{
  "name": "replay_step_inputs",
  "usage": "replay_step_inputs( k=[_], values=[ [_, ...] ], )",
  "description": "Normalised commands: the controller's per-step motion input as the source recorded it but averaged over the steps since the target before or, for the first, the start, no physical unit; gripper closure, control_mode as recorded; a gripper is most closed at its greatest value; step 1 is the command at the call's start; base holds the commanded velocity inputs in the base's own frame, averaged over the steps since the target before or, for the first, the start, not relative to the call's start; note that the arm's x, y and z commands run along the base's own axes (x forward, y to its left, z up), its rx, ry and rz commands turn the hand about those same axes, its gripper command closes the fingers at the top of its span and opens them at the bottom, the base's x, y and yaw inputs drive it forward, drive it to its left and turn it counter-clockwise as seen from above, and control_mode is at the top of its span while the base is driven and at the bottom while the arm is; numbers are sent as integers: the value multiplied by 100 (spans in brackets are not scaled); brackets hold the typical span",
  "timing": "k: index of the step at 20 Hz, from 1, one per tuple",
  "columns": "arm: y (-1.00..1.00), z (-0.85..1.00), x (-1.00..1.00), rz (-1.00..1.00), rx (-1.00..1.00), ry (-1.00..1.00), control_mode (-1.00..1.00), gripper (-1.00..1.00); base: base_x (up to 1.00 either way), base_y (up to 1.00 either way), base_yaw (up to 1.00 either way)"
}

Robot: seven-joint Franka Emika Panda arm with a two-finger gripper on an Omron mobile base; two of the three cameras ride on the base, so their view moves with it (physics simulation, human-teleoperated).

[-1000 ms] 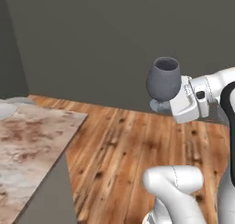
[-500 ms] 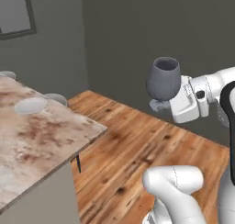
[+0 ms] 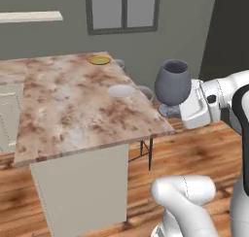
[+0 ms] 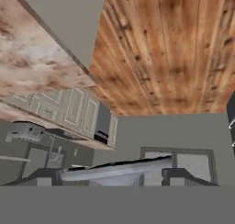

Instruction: Retrieve the wine glasses from the counter and place one next to each plate.

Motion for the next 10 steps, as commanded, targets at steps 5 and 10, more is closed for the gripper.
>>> replay_step_inputs(
  k=[5,10],
  values=[
    [0,0,0,0,0,0,100,100,-45,-99,51],
    [0,0,0,0,0,0,100,100,-44,-100,25]
  ],
)
